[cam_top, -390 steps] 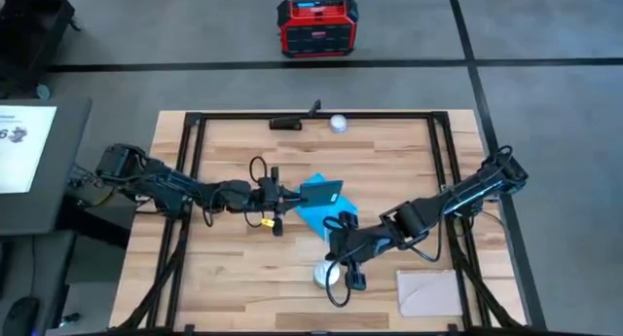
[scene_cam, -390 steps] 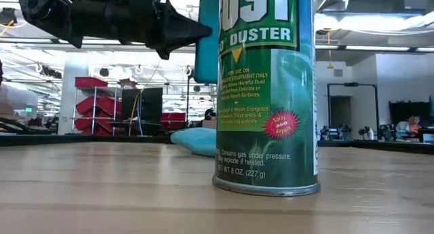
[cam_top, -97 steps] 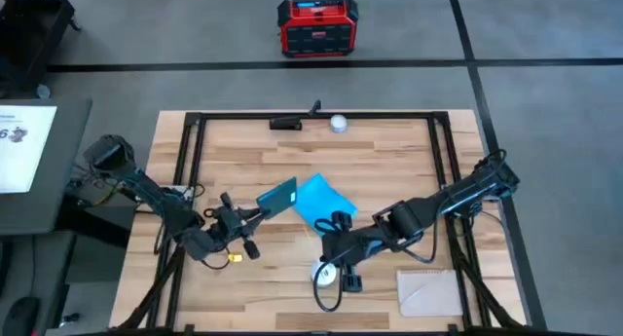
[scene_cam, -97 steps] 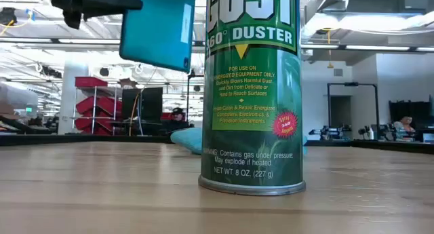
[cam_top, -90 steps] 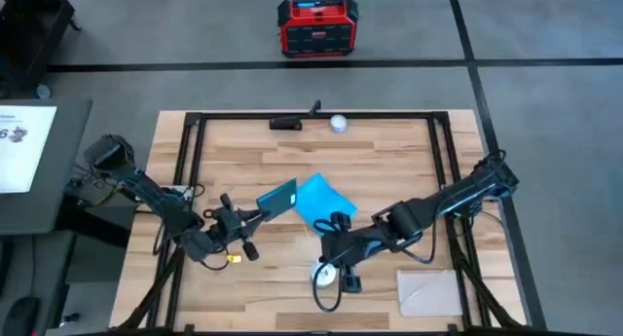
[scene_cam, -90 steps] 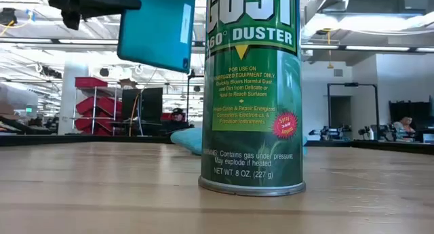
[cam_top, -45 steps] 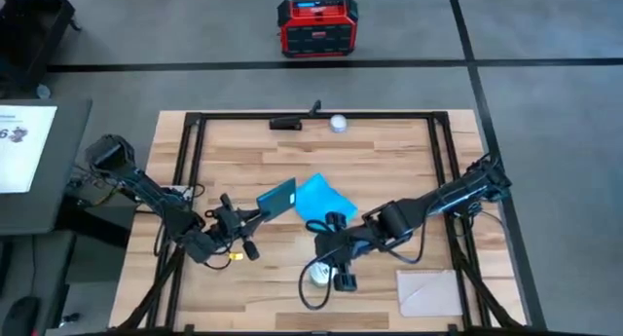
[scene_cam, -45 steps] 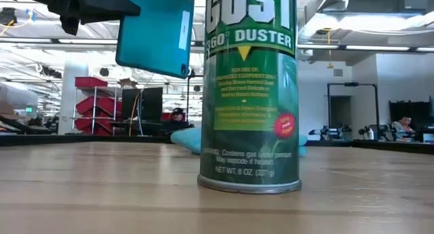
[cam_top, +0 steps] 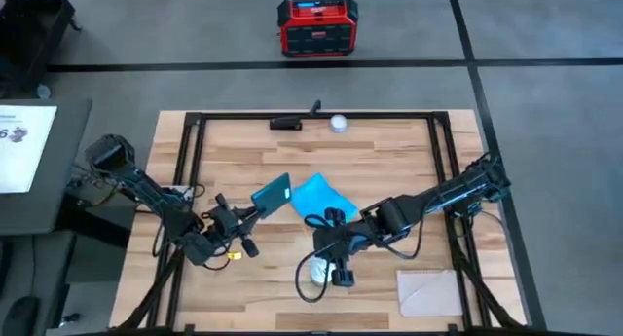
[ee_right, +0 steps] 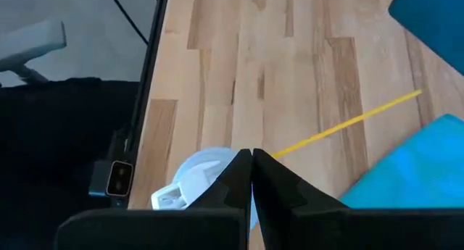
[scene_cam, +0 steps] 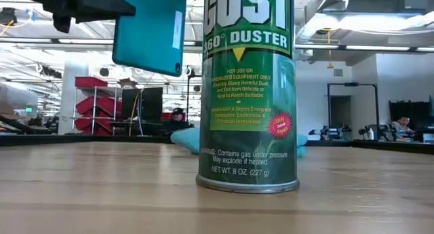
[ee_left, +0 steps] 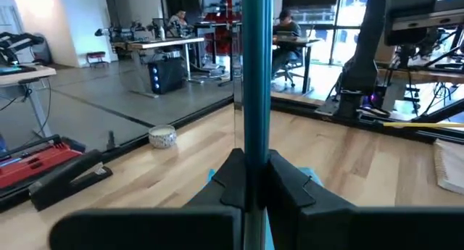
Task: Apply microfiber cloth
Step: Spray the back of the black tablet using the spray can
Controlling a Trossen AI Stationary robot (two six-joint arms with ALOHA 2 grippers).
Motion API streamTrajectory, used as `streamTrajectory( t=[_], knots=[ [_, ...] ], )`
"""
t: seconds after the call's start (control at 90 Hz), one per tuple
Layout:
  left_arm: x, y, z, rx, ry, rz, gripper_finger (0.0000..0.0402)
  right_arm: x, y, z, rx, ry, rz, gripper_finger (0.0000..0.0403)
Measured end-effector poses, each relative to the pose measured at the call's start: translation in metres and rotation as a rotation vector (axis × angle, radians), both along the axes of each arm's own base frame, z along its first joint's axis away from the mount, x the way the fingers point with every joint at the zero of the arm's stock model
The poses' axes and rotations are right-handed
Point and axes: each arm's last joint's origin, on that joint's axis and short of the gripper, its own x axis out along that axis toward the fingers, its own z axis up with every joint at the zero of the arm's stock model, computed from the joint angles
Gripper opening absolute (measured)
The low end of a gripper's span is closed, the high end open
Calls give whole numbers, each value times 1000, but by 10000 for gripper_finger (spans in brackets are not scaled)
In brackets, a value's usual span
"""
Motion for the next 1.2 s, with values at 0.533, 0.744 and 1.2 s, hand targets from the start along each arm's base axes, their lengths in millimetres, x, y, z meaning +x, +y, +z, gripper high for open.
streamTrajectory(
  t=[0.533,0.744,1.2],
  knots=[
    [0,0,-1,-30,-13,-19,4,-1,0,-1,-1,12,4,0],
    [-2,-3,-5,-65,-15,-51,4,0,0,0,2,3,4,0],
    [-4,-5,-5,-72,-18,-58,4,4,2,-4,3,5,3,0]
  ],
)
